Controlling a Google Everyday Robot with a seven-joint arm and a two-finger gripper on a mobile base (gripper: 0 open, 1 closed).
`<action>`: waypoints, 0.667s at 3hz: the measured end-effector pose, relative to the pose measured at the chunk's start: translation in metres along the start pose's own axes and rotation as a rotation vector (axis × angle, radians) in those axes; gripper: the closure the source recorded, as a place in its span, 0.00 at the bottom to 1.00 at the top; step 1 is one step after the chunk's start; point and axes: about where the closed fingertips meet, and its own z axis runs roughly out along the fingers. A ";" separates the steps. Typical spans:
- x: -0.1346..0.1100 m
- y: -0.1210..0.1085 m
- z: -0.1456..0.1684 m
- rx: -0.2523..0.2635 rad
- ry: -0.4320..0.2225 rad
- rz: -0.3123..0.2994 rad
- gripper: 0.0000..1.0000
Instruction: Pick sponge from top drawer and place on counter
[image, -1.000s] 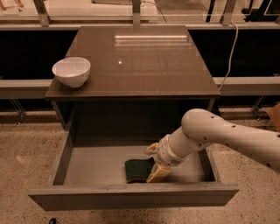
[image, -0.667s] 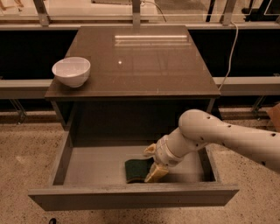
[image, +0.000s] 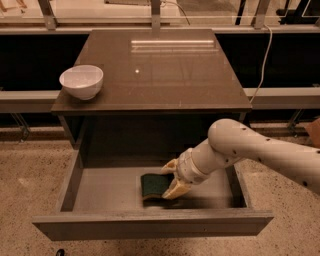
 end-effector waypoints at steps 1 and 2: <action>-0.009 0.000 -0.017 0.025 -0.044 -0.010 1.00; -0.035 -0.003 -0.073 0.088 -0.159 -0.055 1.00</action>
Offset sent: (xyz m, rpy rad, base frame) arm -0.0024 -0.0298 0.1260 0.2868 -0.1400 -0.0074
